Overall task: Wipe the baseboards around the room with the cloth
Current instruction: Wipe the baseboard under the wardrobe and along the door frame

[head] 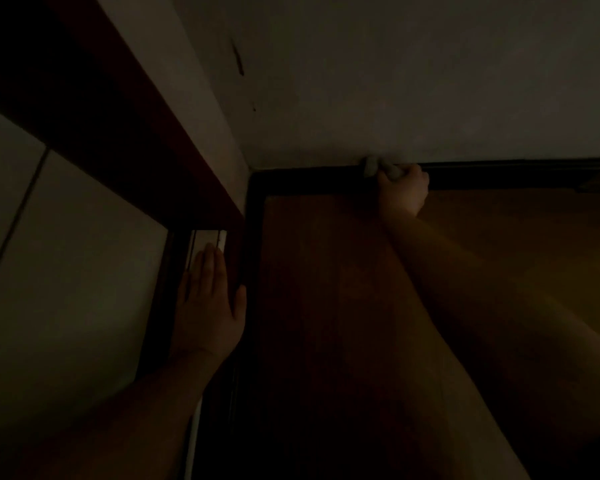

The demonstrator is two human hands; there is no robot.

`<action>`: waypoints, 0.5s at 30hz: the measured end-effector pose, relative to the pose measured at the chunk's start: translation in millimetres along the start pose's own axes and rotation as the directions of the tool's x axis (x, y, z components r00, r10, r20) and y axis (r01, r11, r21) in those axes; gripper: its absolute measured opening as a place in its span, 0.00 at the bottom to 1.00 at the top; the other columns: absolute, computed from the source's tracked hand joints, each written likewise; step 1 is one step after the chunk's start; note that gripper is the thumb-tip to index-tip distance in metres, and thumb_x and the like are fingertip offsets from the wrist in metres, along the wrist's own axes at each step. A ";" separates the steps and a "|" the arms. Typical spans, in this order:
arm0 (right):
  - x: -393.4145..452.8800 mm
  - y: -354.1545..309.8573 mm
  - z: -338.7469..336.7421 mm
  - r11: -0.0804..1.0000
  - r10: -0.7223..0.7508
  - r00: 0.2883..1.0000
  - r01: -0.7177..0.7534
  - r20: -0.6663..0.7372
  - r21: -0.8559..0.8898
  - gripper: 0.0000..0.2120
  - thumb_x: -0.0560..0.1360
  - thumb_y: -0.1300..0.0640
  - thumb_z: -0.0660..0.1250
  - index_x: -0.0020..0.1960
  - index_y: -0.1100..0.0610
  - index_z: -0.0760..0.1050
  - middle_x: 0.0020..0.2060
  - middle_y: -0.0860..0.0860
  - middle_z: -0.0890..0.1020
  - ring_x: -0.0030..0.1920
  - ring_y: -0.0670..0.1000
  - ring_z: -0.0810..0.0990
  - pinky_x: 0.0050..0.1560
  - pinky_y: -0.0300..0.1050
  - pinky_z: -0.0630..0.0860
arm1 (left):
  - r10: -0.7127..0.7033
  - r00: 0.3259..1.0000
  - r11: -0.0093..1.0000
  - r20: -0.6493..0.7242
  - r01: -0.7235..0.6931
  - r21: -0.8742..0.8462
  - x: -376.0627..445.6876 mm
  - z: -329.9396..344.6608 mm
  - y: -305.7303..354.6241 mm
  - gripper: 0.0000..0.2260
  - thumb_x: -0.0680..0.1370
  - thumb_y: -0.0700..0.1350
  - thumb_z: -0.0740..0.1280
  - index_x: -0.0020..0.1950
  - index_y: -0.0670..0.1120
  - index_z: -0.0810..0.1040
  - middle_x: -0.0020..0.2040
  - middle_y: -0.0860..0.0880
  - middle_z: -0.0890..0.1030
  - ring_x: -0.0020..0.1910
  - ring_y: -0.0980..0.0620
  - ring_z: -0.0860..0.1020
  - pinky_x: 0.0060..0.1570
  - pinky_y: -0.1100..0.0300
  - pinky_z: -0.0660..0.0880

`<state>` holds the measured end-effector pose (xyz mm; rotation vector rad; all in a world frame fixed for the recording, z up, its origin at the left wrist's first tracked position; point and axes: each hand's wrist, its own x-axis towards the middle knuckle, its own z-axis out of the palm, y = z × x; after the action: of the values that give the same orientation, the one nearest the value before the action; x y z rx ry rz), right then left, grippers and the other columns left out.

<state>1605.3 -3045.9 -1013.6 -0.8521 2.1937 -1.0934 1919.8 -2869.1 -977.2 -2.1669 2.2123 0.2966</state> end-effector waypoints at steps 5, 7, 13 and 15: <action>45.6 22.8 -64.3 0.997 0.046 0.992 -0.053 -0.120 -0.058 0.19 0.73 0.52 0.71 0.60 0.60 0.75 0.61 0.57 0.73 0.58 0.57 0.78 0.59 0.49 0.74 | 0.006 1.000 1.000 -0.029 -0.005 0.011 1.2 3.5 -3.7 0.34 0.79 0.60 0.42 0.80 0.42 0.43 0.80 0.46 0.44 0.79 0.47 0.49 0.77 0.47 0.49; 54.3 30.7 -87.9 0.993 0.079 0.987 -0.090 -0.143 -0.074 0.19 0.74 0.52 0.70 0.61 0.60 0.74 0.62 0.58 0.72 0.59 0.58 0.77 0.61 0.50 0.74 | 0.016 0.999 0.999 -0.036 -0.015 0.029 2.2 3.0 -2.9 0.36 0.79 0.60 0.42 0.80 0.39 0.48 0.80 0.42 0.49 0.79 0.44 0.51 0.77 0.46 0.51; 22.0 47.5 -122.3 0.987 -0.147 0.987 0.141 -0.065 -0.080 0.16 0.74 0.53 0.71 0.59 0.58 0.77 0.59 0.57 0.75 0.55 0.56 0.77 0.56 0.45 0.74 | 0.006 1.000 1.000 -0.022 -0.006 0.012 2.8 0.7 -3.0 0.36 0.78 0.60 0.43 0.80 0.38 0.46 0.81 0.43 0.48 0.80 0.43 0.50 0.77 0.46 0.49; 5.4 51.1 -126.7 0.979 -0.202 0.979 0.202 -0.030 -0.028 0.17 0.73 0.54 0.72 0.61 0.57 0.77 0.59 0.57 0.76 0.56 0.56 0.78 0.58 0.49 0.75 | 0.000 1.000 1.000 -0.022 0.000 0.011 2.4 1.0 -2.7 0.36 0.78 0.60 0.43 0.80 0.39 0.46 0.81 0.43 0.47 0.80 0.44 0.50 0.77 0.47 0.48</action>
<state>1498.4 -2963.8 -990.6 -1.0951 2.1875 -1.1845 1922.3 -2871.3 -978.8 -2.1745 2.2200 0.2616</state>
